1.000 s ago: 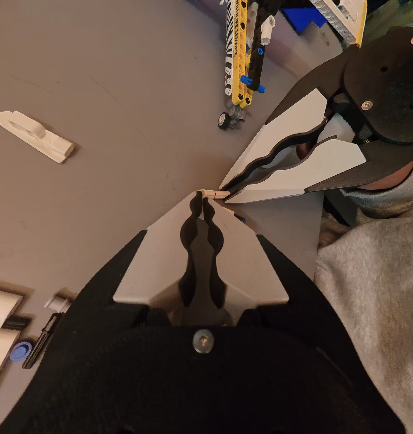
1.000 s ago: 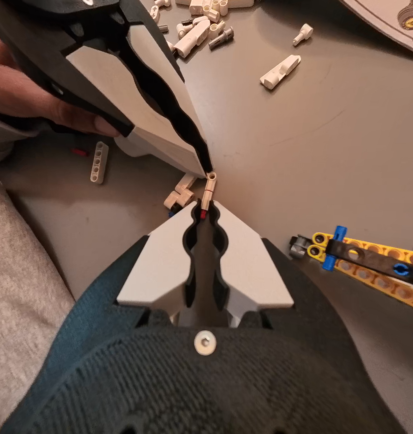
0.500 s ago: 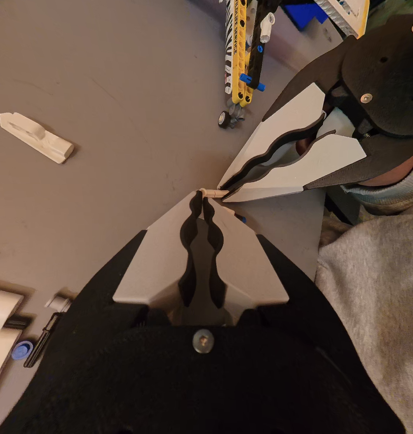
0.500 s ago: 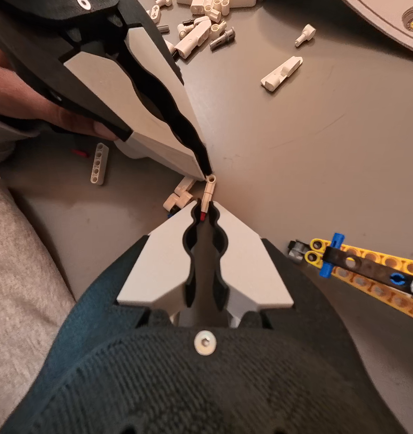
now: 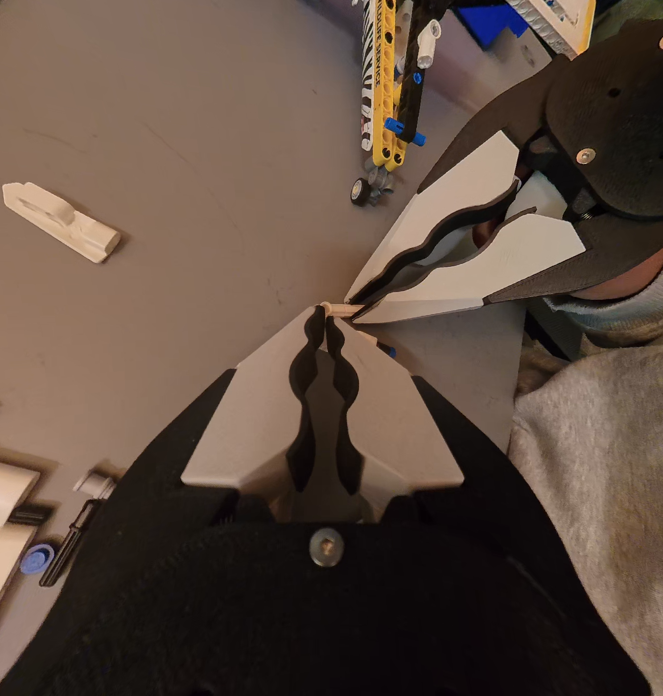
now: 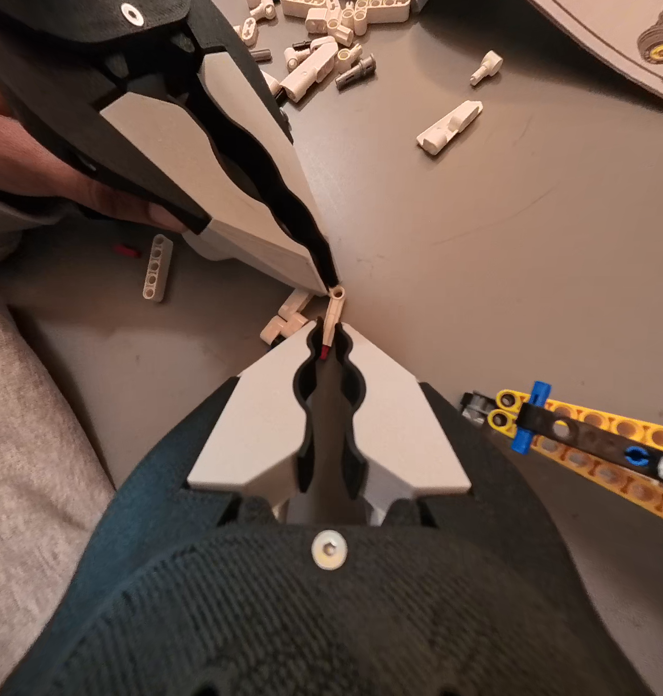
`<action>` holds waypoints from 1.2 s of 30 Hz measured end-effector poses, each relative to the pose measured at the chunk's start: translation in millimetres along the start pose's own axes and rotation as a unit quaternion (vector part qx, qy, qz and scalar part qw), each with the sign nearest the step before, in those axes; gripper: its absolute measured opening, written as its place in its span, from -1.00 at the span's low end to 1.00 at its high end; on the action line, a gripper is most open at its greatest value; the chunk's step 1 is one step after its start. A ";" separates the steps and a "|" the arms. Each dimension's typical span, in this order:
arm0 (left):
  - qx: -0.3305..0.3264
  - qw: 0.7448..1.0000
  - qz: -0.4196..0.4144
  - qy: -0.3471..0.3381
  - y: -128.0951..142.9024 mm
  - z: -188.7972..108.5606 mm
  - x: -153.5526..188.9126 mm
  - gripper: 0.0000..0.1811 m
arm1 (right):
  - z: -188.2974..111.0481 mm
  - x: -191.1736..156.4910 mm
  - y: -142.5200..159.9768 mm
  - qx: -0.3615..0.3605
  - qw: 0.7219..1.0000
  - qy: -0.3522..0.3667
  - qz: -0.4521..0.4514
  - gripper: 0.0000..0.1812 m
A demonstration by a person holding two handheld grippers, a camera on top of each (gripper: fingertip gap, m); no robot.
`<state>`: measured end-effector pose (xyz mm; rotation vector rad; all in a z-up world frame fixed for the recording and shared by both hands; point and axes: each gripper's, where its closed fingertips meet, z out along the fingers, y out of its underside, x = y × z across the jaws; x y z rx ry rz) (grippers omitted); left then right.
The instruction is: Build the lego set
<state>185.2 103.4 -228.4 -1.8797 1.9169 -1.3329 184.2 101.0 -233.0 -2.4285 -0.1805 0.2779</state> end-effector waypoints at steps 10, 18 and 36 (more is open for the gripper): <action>0.011 0.996 -0.032 0.082 -3.6 -6.0 10.7 -1.00 | -14.5 -3.3 -7.9 0.083 0.994 -0.044 0.056 -0.94; 0.084 0.990 -0.050 0.105 -22.7 -22.9 7.5 -1.00 | -17.7 0.5 -3.2 0.089 0.995 0.038 -0.007 -0.80; 0.348 0.928 0.013 -0.133 -54.7 -160.9 -64.7 -0.99 | -20.3 -9.0 21.8 0.073 0.996 0.041 -0.033 -0.43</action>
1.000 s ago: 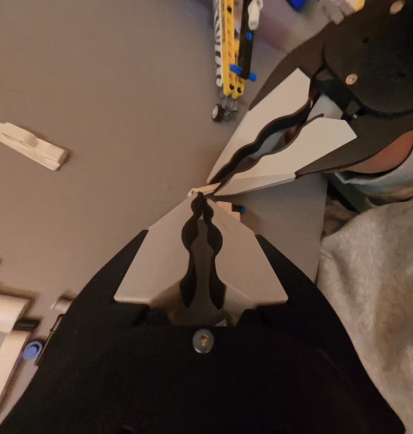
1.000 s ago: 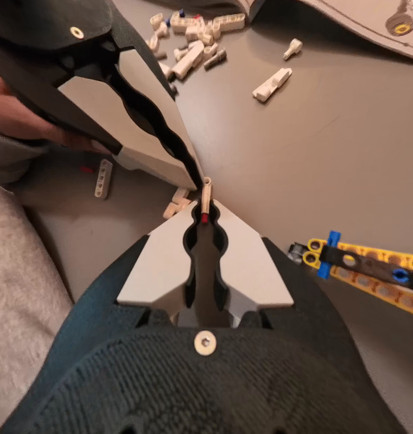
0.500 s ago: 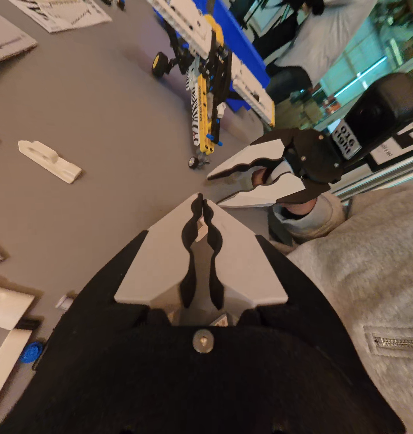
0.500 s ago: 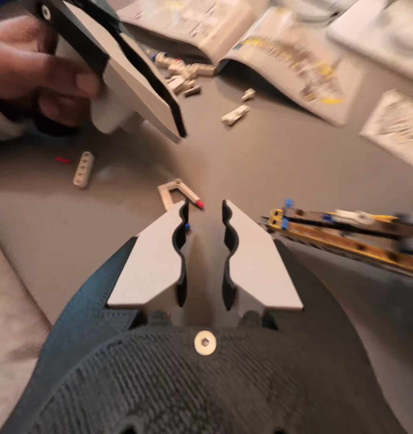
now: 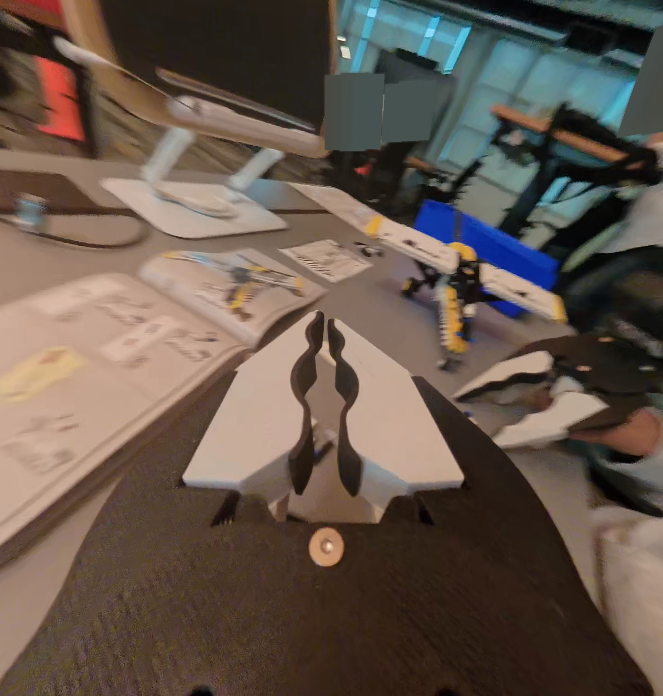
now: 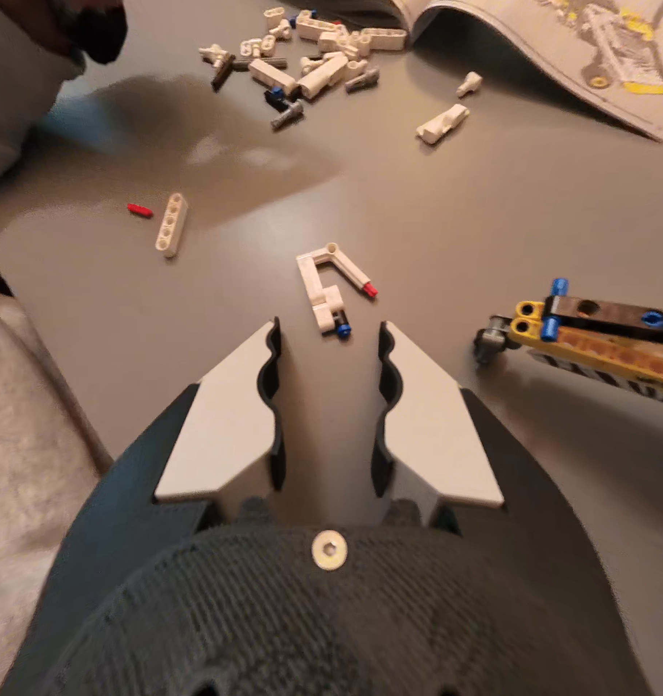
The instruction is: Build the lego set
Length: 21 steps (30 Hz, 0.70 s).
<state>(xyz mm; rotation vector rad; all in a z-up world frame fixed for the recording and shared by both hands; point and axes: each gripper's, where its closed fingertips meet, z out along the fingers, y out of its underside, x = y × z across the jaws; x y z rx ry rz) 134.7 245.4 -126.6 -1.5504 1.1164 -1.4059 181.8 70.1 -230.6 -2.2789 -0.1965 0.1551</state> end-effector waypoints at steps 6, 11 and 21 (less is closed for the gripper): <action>0.024 0.995 0.038 -0.093 -3.0 -38.4 -35.5 -1.00 | 6.9 -39.6 -3.5 -0.004 0.995 -0.073 -0.068 -0.51; -0.001 0.999 -0.008 -0.048 8.0 -29.0 -30.7 -1.00 | 11.9 -42.2 -7.8 -0.003 0.993 -0.077 -0.088 -0.58; -0.012 0.999 -0.021 -0.024 13.2 -23.1 -24.7 -0.99 | 23.8 -49.4 -17.3 -0.006 0.990 -0.112 -0.088 -0.55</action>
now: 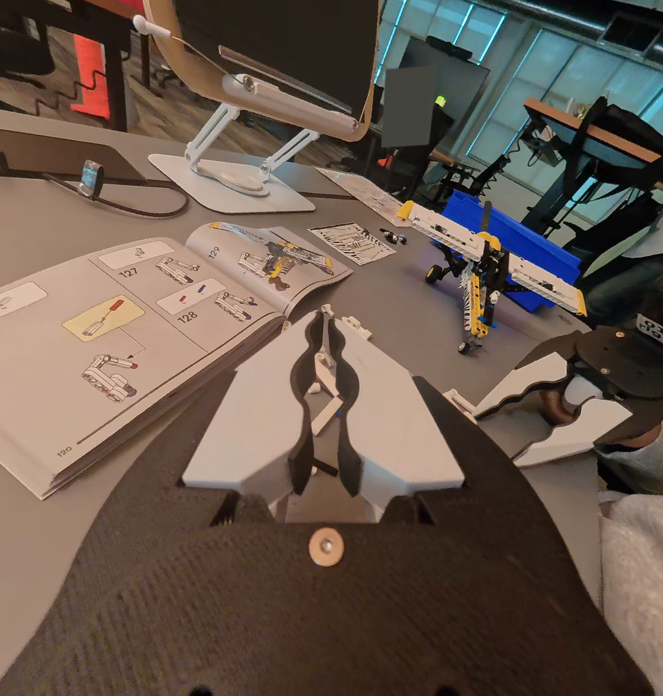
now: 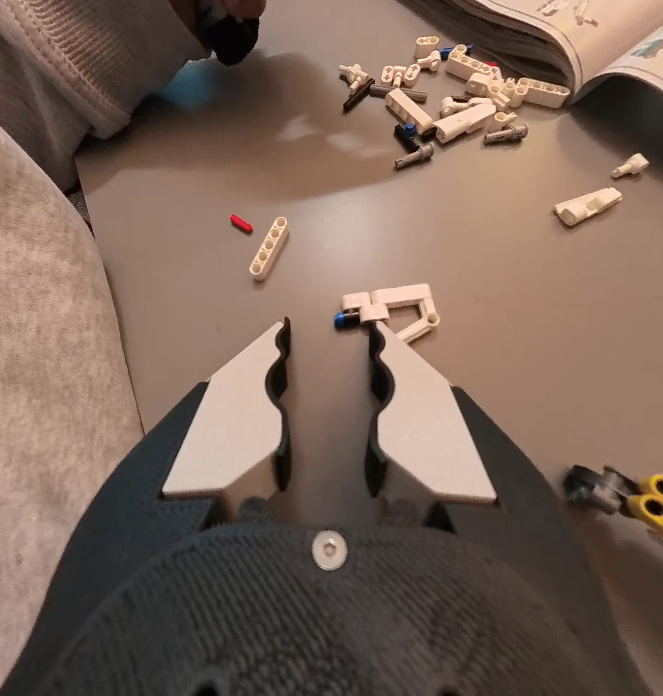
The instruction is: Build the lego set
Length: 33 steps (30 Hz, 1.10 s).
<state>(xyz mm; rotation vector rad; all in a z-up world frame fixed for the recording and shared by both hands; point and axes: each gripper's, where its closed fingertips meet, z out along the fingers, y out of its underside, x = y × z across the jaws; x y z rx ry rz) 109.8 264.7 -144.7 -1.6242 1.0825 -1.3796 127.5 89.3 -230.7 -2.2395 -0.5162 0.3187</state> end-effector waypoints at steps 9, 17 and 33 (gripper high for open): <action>0.001 1.000 -0.012 0.015 0.6 1.5 2.9 -0.98 | -19.3 1.3 -41.3 0.139 0.990 -0.011 -0.023 -0.59; -0.003 0.999 -0.025 0.032 2.9 3.0 8.0 -0.96 | -33.3 19.5 -66.3 0.231 0.973 0.007 -0.003 -0.51; -0.006 1.000 -0.019 0.024 4.9 4.5 7.8 -0.94 | -45.7 24.7 -71.8 0.279 0.958 0.061 -0.026 -0.56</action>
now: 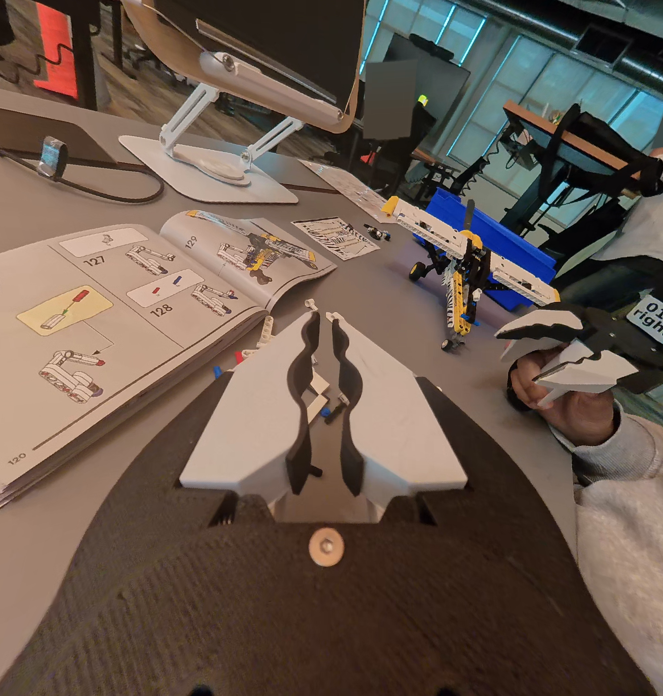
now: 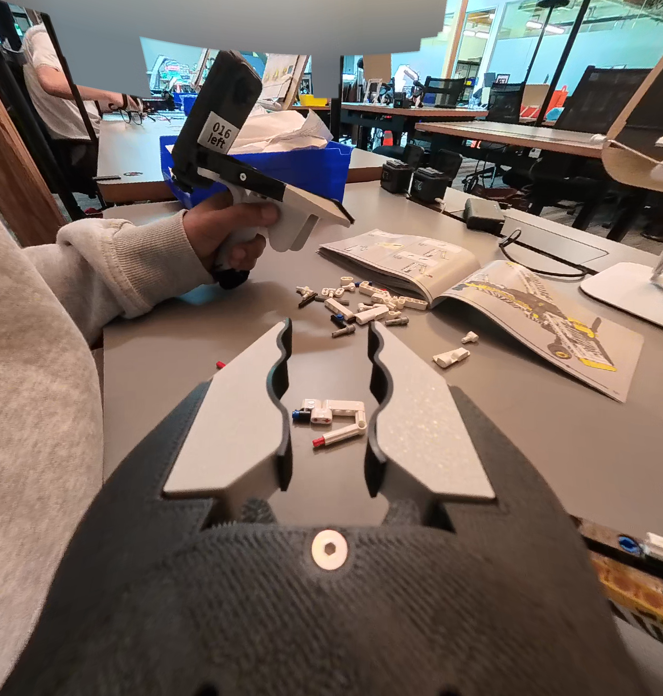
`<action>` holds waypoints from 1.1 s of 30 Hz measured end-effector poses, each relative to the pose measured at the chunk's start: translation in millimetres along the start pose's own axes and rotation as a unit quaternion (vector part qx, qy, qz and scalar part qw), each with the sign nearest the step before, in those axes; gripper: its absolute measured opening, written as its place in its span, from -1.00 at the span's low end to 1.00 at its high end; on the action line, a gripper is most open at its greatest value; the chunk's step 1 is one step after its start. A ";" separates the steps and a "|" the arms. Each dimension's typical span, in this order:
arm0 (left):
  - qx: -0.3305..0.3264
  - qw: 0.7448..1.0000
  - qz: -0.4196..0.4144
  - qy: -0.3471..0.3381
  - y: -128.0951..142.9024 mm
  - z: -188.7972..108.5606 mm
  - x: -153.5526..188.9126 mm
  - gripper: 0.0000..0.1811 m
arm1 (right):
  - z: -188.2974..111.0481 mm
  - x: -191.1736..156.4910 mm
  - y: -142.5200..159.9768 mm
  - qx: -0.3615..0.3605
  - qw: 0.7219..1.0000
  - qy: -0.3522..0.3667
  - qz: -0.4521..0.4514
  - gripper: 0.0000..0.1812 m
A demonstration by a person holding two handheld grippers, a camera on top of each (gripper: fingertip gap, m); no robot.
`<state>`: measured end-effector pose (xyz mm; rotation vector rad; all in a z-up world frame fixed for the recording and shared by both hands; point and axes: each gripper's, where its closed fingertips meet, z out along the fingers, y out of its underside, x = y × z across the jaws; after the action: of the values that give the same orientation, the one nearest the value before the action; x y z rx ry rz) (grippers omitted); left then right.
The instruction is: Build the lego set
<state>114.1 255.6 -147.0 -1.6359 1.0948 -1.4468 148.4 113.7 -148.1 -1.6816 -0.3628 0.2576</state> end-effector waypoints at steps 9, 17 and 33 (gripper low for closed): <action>0.008 0.987 -0.005 -0.161 -1.6 -16.2 -51.5 -0.98 | -6.3 9.5 -5.5 0.029 0.999 0.011 0.031 -0.58; -0.053 0.982 0.005 -0.180 15.0 -8.6 -55.1 -1.00 | -5.3 9.9 -4.8 0.028 0.999 0.014 0.030 -0.59; -0.112 0.976 -0.012 -0.186 33.2 -1.8 -58.9 -1.00 | -4.2 9.3 -4.6 0.025 0.999 0.015 0.025 -0.59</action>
<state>105.8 295.7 -200.9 -1.9855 1.0499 -0.9981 158.1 114.0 -142.6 -1.6445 -0.2910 0.2756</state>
